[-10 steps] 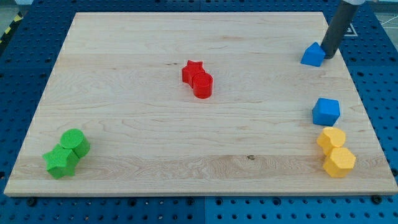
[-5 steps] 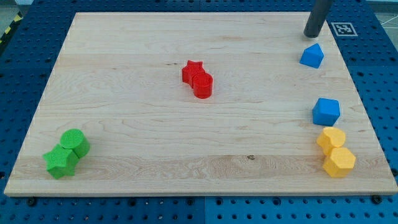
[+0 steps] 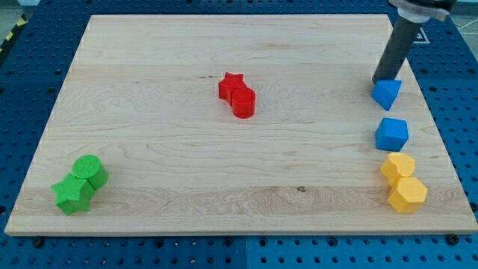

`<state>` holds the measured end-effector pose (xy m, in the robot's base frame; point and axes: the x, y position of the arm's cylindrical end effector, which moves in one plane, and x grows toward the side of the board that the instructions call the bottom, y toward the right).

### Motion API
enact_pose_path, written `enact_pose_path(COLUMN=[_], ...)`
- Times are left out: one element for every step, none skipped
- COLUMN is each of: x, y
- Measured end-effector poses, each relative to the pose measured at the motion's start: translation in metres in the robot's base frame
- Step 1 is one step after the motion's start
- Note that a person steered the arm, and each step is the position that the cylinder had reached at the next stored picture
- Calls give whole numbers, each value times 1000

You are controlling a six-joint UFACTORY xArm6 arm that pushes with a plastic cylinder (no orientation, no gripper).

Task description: Push the blue triangle towards the bottom right

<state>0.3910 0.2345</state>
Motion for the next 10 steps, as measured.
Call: enact_pose_path(x=[31, 60, 84, 91, 96, 80, 80, 84, 91, 102], y=[0, 0, 0, 0, -1, 7, 41, 52, 56, 56])
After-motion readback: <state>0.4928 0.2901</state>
